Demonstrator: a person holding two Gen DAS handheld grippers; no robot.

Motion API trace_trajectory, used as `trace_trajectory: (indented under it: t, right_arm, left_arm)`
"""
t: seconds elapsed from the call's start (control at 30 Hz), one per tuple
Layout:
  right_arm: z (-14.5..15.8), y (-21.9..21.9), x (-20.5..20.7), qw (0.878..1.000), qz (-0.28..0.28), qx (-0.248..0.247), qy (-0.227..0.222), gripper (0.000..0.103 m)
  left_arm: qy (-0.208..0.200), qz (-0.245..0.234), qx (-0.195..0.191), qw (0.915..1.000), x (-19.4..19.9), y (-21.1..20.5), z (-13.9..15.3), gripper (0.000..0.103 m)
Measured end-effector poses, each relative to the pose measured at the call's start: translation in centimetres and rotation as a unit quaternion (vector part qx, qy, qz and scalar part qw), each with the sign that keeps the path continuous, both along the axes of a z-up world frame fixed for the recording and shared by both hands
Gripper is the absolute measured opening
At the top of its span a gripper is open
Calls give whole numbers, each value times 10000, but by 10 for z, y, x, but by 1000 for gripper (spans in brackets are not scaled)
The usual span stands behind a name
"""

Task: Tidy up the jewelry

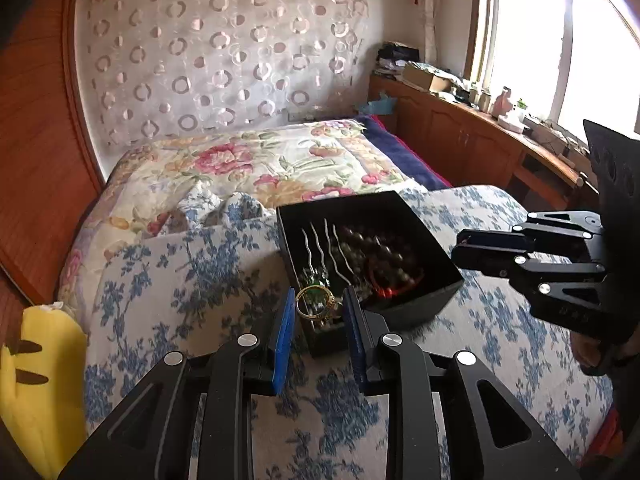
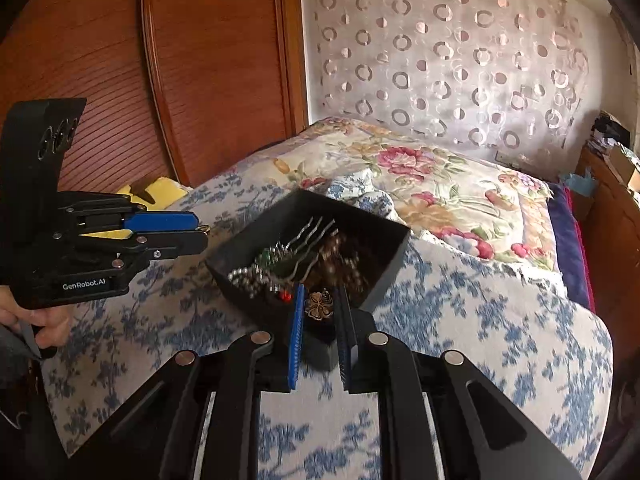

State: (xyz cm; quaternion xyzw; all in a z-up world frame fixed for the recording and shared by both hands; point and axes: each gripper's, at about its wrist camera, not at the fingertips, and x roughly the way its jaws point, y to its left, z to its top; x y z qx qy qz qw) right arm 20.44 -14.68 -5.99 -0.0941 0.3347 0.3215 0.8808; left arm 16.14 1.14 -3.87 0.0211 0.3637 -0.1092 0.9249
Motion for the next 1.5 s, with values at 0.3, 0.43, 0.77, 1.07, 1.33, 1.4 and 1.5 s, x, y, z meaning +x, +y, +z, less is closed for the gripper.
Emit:
trace_trajectory:
  t: [0.3,0.43,0.77,1.07,1.33,1.4,1.5]
  right_arm:
    - [1,10,9,10000,14,-20,-64,27]
    - [1,5,9,10000,-79,-12,-39,27]
    - [-2,-17,2,9994,-357,18,33,27]
    - [2,-26,-10,9987,-508,63,-37,27]
    - [8,-33,-30,9971,-716,154,-190,44]
    - [10,-34,-37,9963,-814,169,-230,51]
    - [12,-37,-49,9946,-976,201,-304,67]
  left_arm:
    - [10,1,16,10000,21,-4,-2,23]
    - [34,-11,-7,10000,30,-7,-3,23]
    - [72,0,-42,10000,48,-13,-5,23]
    - [-33,56,-27,10000,41,-18,4,34]
    - [-290,384,30,9988,10,-14,14,82]
    - [-323,427,-1,9986,0,-13,16,86]
    - [-371,490,56,9981,-13,-12,19,93]
